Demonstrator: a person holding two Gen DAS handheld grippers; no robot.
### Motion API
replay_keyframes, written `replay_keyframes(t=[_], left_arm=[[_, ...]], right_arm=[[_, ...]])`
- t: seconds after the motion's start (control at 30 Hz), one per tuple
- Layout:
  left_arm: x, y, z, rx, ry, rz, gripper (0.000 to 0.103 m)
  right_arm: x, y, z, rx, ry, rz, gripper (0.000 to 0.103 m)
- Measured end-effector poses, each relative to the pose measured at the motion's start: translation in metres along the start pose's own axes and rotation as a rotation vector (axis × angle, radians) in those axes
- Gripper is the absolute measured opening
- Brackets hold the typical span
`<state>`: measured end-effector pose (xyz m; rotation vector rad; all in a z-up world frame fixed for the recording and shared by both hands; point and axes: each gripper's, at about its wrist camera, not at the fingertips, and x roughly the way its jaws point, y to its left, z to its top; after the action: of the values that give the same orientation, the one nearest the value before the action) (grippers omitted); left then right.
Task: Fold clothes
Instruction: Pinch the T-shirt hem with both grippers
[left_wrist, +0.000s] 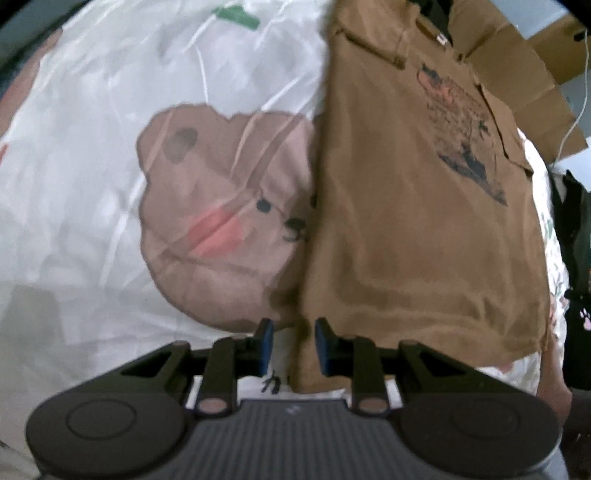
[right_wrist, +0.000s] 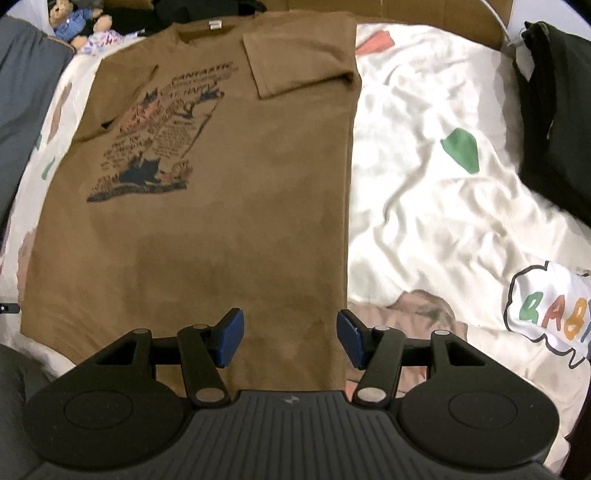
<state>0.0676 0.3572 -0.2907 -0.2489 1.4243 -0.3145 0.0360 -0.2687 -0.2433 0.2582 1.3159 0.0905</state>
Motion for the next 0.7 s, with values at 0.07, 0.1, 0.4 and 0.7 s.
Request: replay_keyframes(t=[0.07, 0.1, 0.4, 0.7], left_arm=[[0.005, 0.001, -0.003, 0.001, 0.02, -0.009, 0.025], [0.007, 0.002, -0.005, -0.001, 0.029, -0.016, 0.025], [0.017, 0.016, -0.012, -0.041, 0.034, -0.073, 0.025], [0.017, 0.024, -0.021, -0.056, 0.033, -0.114, 0.026]], right_arm=[[0.004, -0.002, -0.002, 0.0, 0.018, -0.004, 0.061], [0.006, -0.003, -0.003, 0.001, 0.029, -0.009, 0.061], [0.023, -0.016, -0.012, 0.028, 0.122, -0.044, 0.061], [0.045, -0.018, -0.029, 0.039, 0.254, -0.055, 0.051]])
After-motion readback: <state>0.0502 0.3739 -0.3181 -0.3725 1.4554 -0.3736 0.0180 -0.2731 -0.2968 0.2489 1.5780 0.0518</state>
